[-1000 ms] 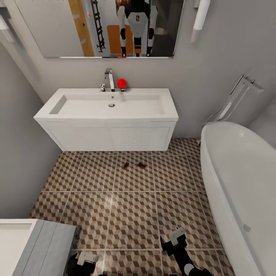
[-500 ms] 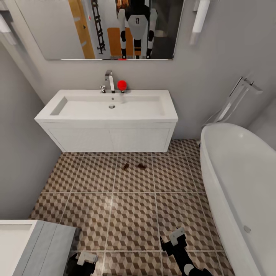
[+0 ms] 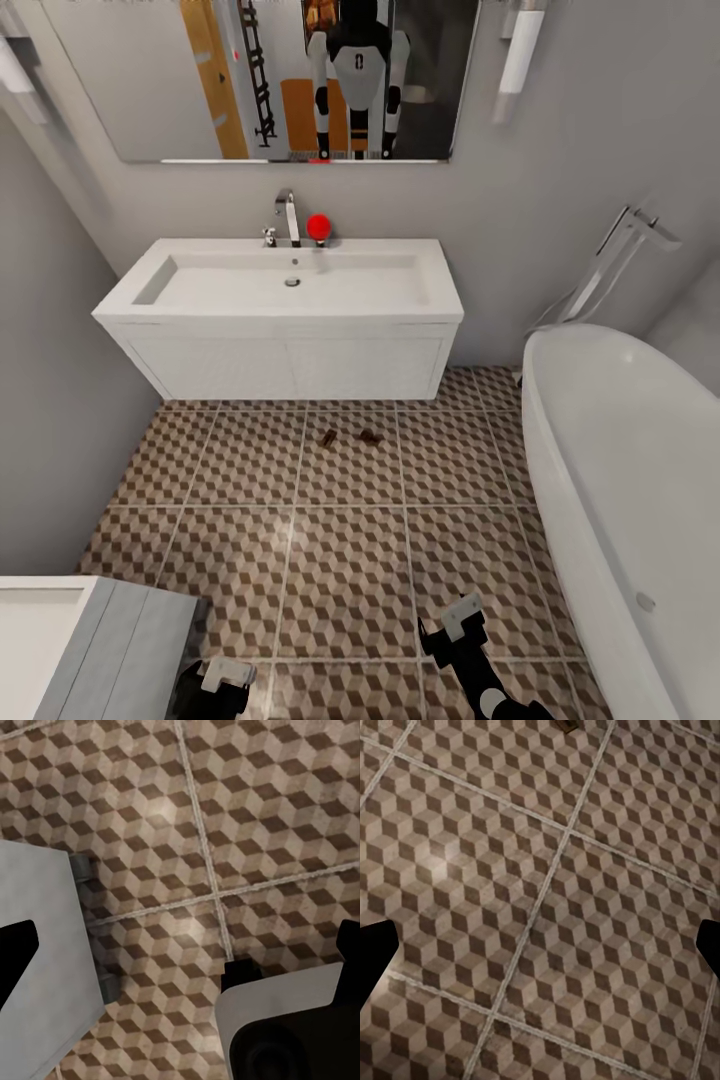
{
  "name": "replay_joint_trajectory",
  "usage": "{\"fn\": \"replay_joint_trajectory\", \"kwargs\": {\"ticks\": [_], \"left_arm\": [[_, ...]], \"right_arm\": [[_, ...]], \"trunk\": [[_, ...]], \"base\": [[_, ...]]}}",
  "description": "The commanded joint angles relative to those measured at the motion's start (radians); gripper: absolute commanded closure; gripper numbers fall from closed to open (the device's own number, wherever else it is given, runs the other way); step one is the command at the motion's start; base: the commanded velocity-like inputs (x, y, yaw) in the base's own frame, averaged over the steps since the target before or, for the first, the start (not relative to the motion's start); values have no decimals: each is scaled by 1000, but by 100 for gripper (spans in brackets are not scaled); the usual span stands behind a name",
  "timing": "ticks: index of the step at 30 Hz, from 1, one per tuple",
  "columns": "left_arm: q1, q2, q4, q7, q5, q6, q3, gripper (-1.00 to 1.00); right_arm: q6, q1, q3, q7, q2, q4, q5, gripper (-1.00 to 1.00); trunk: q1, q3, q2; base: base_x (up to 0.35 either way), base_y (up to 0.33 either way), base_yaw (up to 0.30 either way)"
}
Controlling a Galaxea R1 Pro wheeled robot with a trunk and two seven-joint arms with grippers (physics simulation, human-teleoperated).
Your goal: Take the four mousetraps from the cabinet in the bathroom and place them on the bathroom floor. Make sure all four end up on the same floor surface, and ensure that at least two of them are either under or directly next to the same bathroom sink.
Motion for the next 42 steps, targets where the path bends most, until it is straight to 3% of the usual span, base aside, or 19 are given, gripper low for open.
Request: {"fn": "replay_joint_trajectory", "kwargs": {"ticks": [1,42], "left_arm": [[-1,-1,3,2,5,-5,-9,-100],[-1,-7,3,2,5,-5,-8,-100]], "right_arm": [[-1,-1,2,-10,0,2,11,-100],[-1,0,2,-10,0,2,10,-100]], "trunk": [[1,-1,-2],[1,33,-2]], "base": [[0,0,0],[0,0,0]]}}
